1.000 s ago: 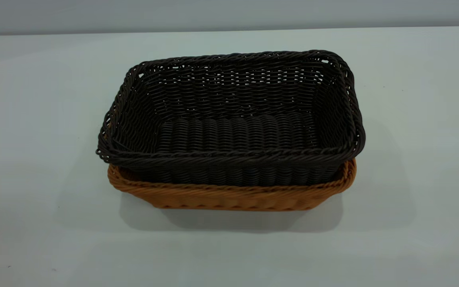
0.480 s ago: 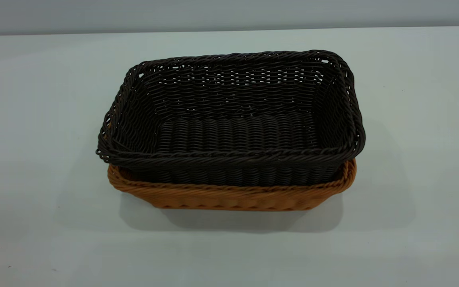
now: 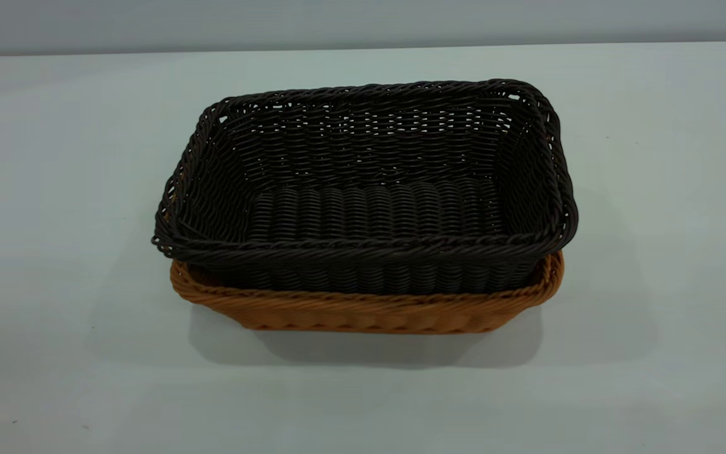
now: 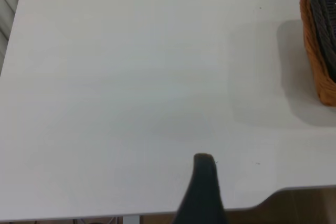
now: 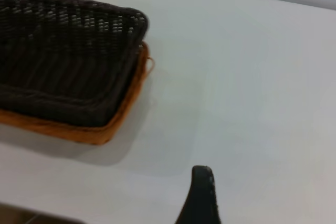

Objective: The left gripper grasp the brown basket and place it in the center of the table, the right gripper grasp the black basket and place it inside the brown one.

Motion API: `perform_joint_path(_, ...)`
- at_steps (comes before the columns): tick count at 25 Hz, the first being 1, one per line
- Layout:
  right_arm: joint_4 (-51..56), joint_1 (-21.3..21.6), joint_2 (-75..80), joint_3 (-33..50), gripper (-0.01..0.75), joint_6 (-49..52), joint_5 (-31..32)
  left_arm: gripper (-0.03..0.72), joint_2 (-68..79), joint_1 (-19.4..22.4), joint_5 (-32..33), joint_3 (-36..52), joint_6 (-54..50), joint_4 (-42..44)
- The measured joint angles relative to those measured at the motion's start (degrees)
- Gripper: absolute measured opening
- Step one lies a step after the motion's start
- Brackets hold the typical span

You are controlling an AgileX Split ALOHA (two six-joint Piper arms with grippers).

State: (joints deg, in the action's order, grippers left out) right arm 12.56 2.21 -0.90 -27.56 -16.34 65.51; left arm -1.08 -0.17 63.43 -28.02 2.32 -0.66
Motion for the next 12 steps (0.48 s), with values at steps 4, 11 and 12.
perform_joint_path(4, -5.14, 0.00, 0.00, 0.11, 0.545, 6.87, -1.01, 0.576, 0.00, 0.00, 0.00, 0.00, 0.00, 0.00)
perform_joint_path(11, -9.86, 0.00, 0.00, 0.43, 0.545, 13.04, -1.27, 0.576, 0.00, 0.00, 0.00, 0.00, 0.00, 0.00)
perform_joint_path(12, -9.95, 0.00, 0.00, 0.43, 0.545, 13.10, -1.27, 0.576, 0.00, 0.00, 0.00, 0.00, 0.00, 0.00)
